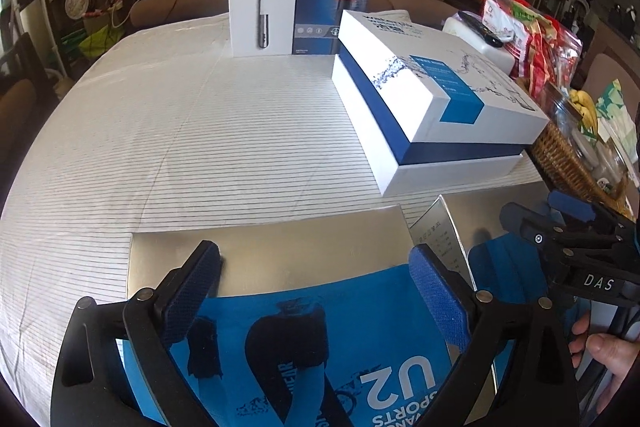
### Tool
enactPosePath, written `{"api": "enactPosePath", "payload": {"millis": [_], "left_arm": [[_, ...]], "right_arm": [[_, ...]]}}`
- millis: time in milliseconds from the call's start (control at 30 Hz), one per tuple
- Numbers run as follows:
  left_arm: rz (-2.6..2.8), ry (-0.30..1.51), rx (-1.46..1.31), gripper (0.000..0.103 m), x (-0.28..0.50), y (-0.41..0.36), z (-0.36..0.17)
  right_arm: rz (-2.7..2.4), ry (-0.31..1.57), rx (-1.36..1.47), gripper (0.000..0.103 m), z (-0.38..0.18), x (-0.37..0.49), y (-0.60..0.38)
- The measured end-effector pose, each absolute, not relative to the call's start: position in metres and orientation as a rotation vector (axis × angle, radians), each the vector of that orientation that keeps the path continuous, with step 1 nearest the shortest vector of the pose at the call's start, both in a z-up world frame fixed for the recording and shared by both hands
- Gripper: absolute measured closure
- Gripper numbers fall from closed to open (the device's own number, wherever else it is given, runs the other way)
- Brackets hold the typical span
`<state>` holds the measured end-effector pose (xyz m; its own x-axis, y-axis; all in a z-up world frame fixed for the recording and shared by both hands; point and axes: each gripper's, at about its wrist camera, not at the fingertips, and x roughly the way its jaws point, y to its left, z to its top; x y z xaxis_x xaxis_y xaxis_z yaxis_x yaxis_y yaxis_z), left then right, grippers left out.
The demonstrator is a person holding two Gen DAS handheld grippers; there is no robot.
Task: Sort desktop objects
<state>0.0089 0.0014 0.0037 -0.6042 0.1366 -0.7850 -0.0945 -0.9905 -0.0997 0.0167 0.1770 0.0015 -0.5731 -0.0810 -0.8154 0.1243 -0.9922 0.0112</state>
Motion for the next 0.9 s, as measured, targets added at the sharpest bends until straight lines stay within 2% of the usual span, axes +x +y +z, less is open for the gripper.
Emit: {"api": "enactPosePath", "payload": {"millis": [267, 900], "left_arm": [[2.734, 0.009, -1.371, 0.000, 0.005, 0.009, 0.000], [2.753, 0.005, -1.399, 0.000, 0.002, 0.009, 0.000]], "right_arm": [[-2.705, 0.182, 1.425, 0.000, -0.002, 0.015, 0.167], [-2.710, 0.195, 1.428, 0.000, -0.003, 0.017, 0.164]]}}
